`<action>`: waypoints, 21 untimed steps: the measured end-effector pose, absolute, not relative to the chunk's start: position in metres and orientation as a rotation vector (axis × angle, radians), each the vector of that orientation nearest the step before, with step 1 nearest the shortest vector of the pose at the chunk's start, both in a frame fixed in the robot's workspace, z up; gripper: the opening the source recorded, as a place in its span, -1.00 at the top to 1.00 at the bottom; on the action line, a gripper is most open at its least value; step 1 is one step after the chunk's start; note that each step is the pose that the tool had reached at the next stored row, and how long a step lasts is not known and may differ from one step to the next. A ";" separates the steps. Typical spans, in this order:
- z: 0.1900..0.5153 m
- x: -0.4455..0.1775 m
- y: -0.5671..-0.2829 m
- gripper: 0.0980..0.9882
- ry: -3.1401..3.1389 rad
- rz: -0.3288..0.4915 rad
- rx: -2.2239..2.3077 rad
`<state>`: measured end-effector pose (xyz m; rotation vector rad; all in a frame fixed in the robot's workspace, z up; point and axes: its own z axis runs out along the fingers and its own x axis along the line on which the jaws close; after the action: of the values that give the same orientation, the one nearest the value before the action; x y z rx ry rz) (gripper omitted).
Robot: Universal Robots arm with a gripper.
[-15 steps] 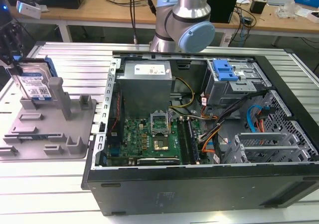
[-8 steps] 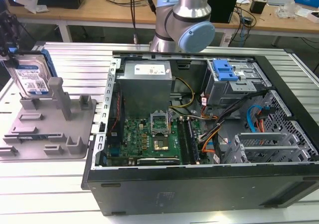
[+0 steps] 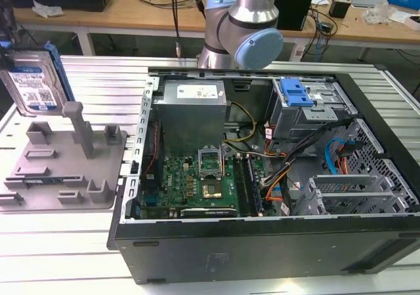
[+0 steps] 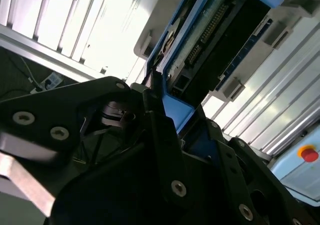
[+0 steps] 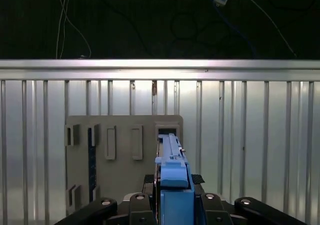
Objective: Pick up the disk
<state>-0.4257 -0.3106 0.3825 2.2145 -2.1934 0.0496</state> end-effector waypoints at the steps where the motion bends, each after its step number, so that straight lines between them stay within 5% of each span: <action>1: 0.387 -0.426 -0.311 0.39 -2.193 0.050 2.214; 14: 0.480 -0.426 -0.311 0.39 -2.193 0.050 2.215; 21: 0.481 -0.426 -0.311 0.39 -2.193 0.050 2.214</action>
<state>-0.4257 -0.3107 0.4810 2.2145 -2.1933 0.0496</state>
